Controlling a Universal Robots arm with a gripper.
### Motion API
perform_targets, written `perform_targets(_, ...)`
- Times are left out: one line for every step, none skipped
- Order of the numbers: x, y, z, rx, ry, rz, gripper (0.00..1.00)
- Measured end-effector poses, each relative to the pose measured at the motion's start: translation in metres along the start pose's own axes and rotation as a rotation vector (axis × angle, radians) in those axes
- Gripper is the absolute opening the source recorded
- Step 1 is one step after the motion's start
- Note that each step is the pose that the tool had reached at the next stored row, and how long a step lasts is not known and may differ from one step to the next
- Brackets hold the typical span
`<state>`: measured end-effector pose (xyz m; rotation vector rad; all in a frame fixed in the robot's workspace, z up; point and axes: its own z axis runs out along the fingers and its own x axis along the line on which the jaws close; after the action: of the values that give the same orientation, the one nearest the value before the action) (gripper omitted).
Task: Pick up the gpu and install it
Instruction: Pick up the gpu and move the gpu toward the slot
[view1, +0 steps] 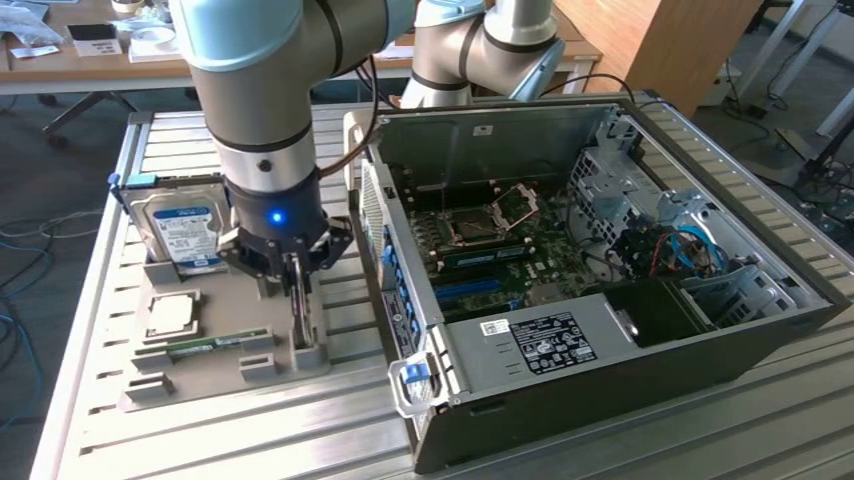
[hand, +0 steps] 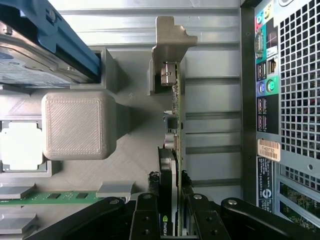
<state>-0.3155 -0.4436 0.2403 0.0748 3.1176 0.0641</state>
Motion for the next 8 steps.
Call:
perform_targets(0.0000, 0.0000, -0.0004, -0.0001, 0.0000, 0.000, 0.27)
perform_targets(0.0000, 0.0000, -0.0009, 0.0000, 0.0001, 0.000, 0.27)
perform_targets(0.0000, 0.0001, -0.0012, -0.0001, 0.0000, 0.000, 0.27)
perform_targets(0.0000, 0.0001, -0.0016, 0.0000, 0.0000, 0.000, 0.27)
perform_targets(0.0000, 0.0001, -0.0019, 0.0000, 0.0000, 0.000, 0.27)
perform_targets(0.0000, 0.0001, -0.0022, 0.0000, 0.0001, 0.000, 0.27)
perform_targets(0.0000, 0.0001, -0.0025, 0.0001, 0.0001, 0.000, 0.27)
perform_targets(0.0000, 0.0001, -0.0028, 0.0000, 0.0001, 0.000, 0.27)
